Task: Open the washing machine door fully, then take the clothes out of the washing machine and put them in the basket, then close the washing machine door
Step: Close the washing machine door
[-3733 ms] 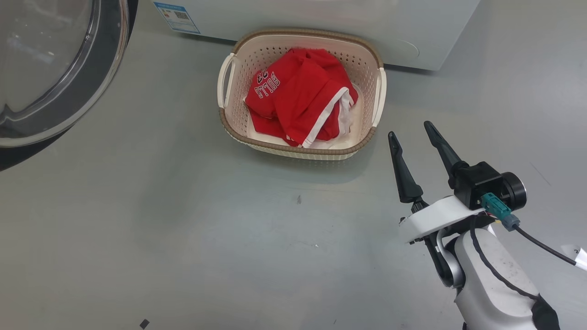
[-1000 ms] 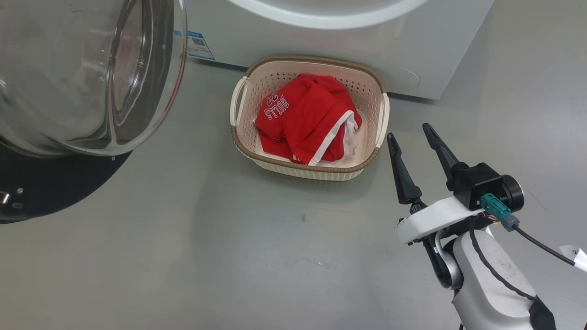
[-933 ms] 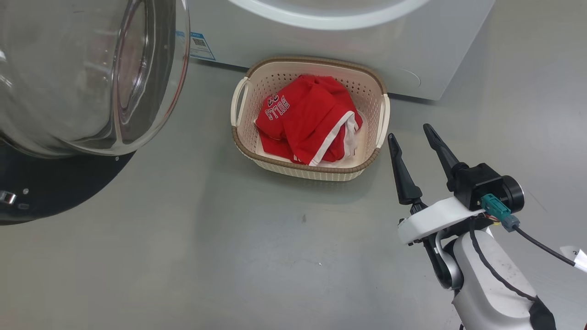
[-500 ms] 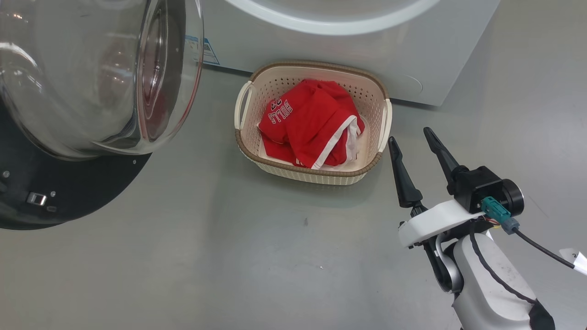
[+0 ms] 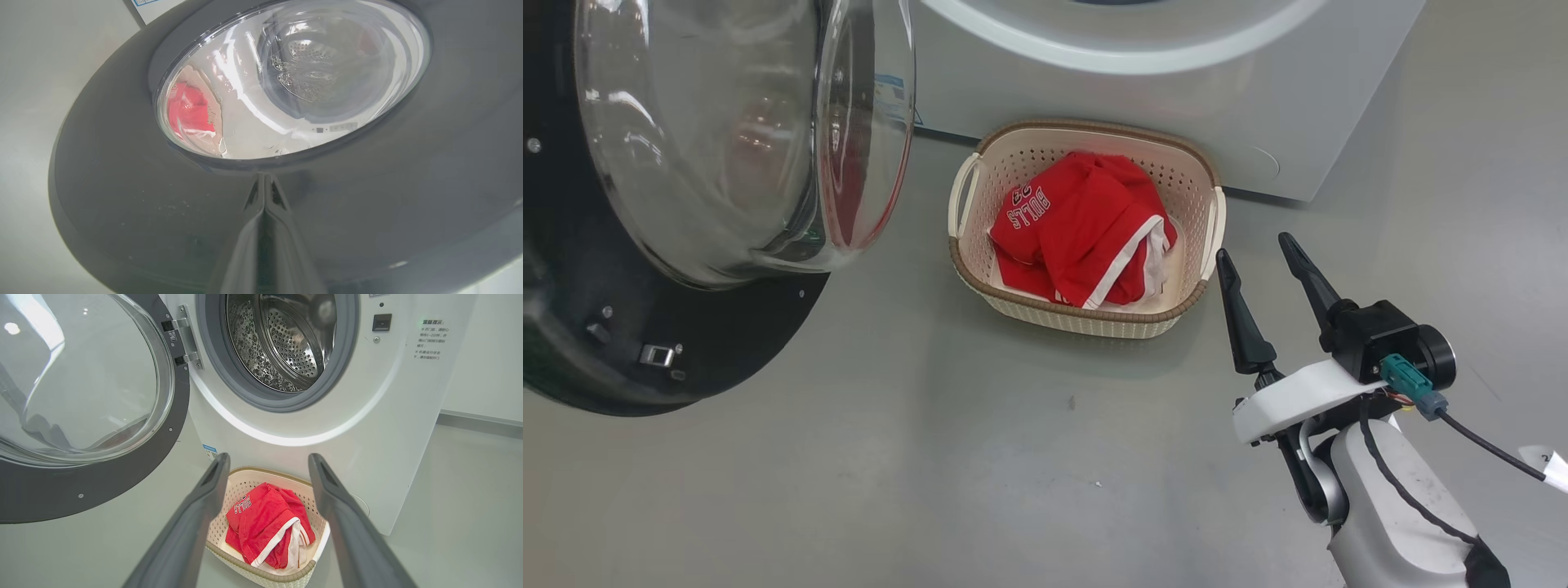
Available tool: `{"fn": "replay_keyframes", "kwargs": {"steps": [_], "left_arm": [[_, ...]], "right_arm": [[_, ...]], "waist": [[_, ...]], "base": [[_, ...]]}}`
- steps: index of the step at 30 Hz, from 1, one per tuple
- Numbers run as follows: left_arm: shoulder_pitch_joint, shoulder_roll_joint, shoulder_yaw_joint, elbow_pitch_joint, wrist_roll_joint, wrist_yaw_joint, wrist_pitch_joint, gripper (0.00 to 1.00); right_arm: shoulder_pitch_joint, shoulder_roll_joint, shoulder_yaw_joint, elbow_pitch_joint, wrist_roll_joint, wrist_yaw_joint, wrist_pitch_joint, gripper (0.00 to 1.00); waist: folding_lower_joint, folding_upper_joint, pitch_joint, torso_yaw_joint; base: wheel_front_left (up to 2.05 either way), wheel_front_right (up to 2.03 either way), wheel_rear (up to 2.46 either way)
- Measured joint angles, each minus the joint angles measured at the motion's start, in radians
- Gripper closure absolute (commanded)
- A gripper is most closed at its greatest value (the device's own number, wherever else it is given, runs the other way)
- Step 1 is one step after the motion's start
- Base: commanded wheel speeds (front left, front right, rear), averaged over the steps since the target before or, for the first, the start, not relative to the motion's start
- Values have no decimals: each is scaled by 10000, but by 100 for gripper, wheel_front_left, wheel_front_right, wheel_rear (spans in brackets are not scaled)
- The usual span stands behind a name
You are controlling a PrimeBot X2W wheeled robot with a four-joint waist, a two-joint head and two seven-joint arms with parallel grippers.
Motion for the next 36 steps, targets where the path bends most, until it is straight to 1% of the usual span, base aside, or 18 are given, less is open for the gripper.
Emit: {"fn": "replay_keyframes", "kwargs": {"steps": [8,12,13,15,21,23,25,28,32,36], "left_arm": [[475,-523,-316,-1198,-2,-2,364,100],[701,-748,-407,-1795,-4,-2,416,100],[802,-798,-360,-2188,-4,-2,290,100],[834,-802,-171,-2545,31,-2,-153,100],[1188,-685,144,-3975,848,-4,-1639,100],[1306,-704,153,-4362,970,-4,-2071,100],[1450,-704,228,-4759,1406,-4,-2688,100],[1757,-617,130,-5730,2113,-4,-3570,100],[2351,-349,-96,-6769,3233,-4,-5033,100],[3291,-102,-809,-7647,4596,-4,-6587,100]], "right_arm": [[36,19,-48,44,10,0,0,0],[37,23,-52,54,12,0,0,0],[38,23,-58,61,12,0,0,0],[40,25,-63,65,12,0,0,0],[44,29,-96,79,12,0,0,0],[71,31,-125,92,12,0,0,0],[147,31,-157,109,13,2,0,0],[208,35,-190,142,13,2,0,0],[216,36,-238,146,13,2,0,0],[264,46,-303,165,21,6,0,0]], "waist": [[0,0,-96,62],[0,0,-130,101],[0,0,-142,120],[0,0,-153,137],[0,0,-194,171],[0,0,-238,193],[0,0,-286,219],[0,0,-370,257],[0,0,-484,313],[0,0,-627,354]], "base": [[0,0,0],[0,0,0],[0,0,0],[0,0,0],[0,0,0],[0,0,0],[0,0,0],[0,0,0],[0,0,0],[0,0,0]]}}
